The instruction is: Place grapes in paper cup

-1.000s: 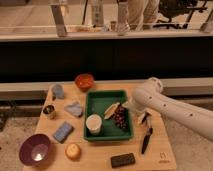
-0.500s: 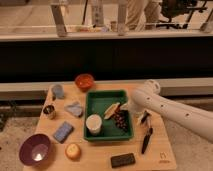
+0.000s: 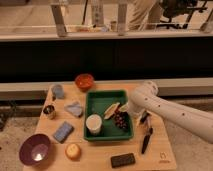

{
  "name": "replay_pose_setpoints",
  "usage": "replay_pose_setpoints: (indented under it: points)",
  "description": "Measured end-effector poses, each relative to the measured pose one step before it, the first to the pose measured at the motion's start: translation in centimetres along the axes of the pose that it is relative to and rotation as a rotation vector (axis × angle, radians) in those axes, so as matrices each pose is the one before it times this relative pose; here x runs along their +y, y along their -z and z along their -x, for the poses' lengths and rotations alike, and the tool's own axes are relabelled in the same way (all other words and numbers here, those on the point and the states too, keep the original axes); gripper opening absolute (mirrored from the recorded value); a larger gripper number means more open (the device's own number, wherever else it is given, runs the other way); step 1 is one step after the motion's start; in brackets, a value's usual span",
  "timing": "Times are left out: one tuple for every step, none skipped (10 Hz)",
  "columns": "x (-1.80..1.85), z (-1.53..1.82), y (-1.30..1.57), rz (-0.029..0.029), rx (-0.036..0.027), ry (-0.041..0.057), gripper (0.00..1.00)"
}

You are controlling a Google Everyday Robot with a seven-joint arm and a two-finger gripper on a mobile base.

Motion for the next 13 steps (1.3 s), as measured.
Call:
replay_pose_setpoints:
  points:
    - [-0.116, 0.159, -0.053, 0.01533, 0.00645, -0.00481, 0.8]
    - [-0.649, 0.598, 0.457, 0.0151, 0.00383, -0.00404, 0.8]
    - [-0.658, 0.602, 0.715, 0.01274, -0.00041, -0.00356, 0.8]
    - [-0.748, 0.777, 1.222, 0.01922, -0.0017, -0.00915, 0.8]
    - [-1.088, 1.145, 1.315, 0.01942, -0.00554, -0.00882, 0.8]
    - [-0.906, 0.766, 0.786, 0.00499, -0.00546, -0.01026, 0.8]
    - [-0.851, 0.46, 0.617, -0.00292, -0.01347, -0.02917, 0.8]
    - [-0.446, -0.003, -0.022, -0.0072, -0.01638, -0.03967, 0.8]
    - [-0.247, -0.41, -0.507, -0.01967, -0.01632, -0.05748, 0.8]
    - [-0.061, -0.362, -0.576, -0.01707, -0.00696, -0.04373, 0.8]
    - [-0.172, -0.438, -0.705, -0.02909, -0.00136, -0.04669, 0.8]
    - [-0.11, -0.212, -0.3, -0.01127, 0.00402, -0.01951, 0.8]
    - [-0.172, -0.365, -0.386, -0.01202, 0.01314, -0.02152, 0.8]
